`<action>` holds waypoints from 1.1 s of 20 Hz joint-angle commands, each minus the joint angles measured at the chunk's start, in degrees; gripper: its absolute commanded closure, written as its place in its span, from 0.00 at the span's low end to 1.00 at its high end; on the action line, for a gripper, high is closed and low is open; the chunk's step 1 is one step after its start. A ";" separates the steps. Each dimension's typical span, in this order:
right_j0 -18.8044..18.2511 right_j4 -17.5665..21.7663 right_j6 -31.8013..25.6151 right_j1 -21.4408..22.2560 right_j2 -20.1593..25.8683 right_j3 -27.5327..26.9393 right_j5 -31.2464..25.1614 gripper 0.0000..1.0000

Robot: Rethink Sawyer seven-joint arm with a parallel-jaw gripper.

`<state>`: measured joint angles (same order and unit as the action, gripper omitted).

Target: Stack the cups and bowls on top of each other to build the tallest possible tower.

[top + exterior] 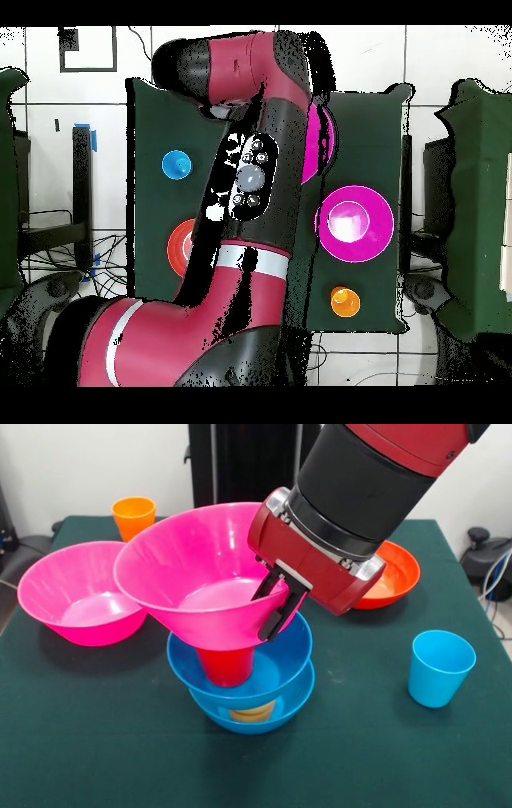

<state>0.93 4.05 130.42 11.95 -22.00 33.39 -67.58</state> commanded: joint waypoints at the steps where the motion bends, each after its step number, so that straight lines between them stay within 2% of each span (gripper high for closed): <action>1: 0.39 0.20 -6.47 -0.94 5.14 2.99 -6.58 1.00; 8: 1.46 0.74 -1.44 0.08 2.88 5.50 -6.41 1.00; 22: 1.76 0.77 -0.55 1.52 2.34 8.32 -5.62 1.00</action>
<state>1.43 4.05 130.42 12.27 -22.42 34.24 -67.58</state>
